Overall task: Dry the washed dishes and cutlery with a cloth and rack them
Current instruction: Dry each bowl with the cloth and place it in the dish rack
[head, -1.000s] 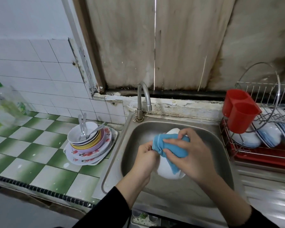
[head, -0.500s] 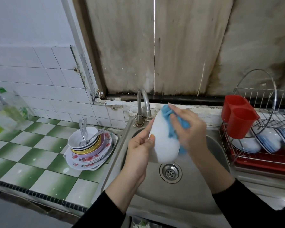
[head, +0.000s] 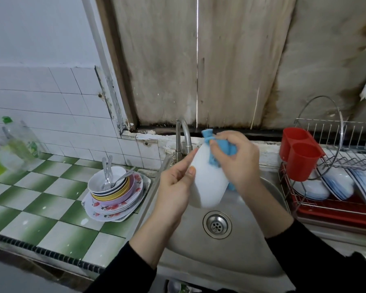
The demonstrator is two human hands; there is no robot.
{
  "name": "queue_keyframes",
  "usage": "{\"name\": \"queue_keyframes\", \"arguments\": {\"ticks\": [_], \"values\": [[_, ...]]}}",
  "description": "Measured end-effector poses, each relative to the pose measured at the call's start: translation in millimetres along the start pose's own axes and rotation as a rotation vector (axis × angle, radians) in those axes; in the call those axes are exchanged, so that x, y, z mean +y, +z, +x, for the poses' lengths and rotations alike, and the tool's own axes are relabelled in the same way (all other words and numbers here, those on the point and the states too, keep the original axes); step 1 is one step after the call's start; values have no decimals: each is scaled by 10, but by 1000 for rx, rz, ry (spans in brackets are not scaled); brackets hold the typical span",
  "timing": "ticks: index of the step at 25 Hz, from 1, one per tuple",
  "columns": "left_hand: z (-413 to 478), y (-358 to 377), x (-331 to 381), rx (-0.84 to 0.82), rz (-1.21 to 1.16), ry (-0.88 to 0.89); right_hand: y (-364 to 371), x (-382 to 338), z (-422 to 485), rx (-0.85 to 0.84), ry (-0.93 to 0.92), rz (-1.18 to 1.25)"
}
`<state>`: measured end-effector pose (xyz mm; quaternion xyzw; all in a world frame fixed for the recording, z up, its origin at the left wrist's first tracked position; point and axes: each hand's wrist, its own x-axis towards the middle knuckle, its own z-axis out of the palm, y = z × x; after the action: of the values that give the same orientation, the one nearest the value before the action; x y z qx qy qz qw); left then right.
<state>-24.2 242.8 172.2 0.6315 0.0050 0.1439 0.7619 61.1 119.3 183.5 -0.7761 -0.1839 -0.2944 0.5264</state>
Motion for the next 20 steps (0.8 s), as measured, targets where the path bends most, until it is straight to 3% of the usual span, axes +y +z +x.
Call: {"name": "queue_keyframes", "arguments": {"ticks": [2, 3, 4, 7, 8, 13, 14, 16, 18, 20], "values": [[14, -10, 6, 30, 3, 1, 62, -33, -269, -63, -351, -26], [5, -9, 17, 42, 7, 4, 78, 13, -329, -112, -410, 15], [-5, -7, 30, 57, 0, 6, 55, 20, -278, -140, -338, 82], [-74, 53, 108, 85, -44, 18, -40, 64, 148, -35, 218, 285], [-89, 81, 130, 88, -52, 30, -66, 61, 183, -17, 266, 289], [-60, 43, 275, 152, -230, 94, 91, -113, -521, 150, -301, 259], [-51, 5, 312, 161, -268, 99, 119, -87, -602, 166, -281, 303], [-71, -46, 370, 158, -316, 105, 134, -59, -490, 218, -18, 526], [-113, -41, 386, 140, -315, 115, 69, -91, -289, 288, 174, 600], [-144, -20, 384, 167, -308, 126, 55, -177, -281, 239, 62, 533]]}}
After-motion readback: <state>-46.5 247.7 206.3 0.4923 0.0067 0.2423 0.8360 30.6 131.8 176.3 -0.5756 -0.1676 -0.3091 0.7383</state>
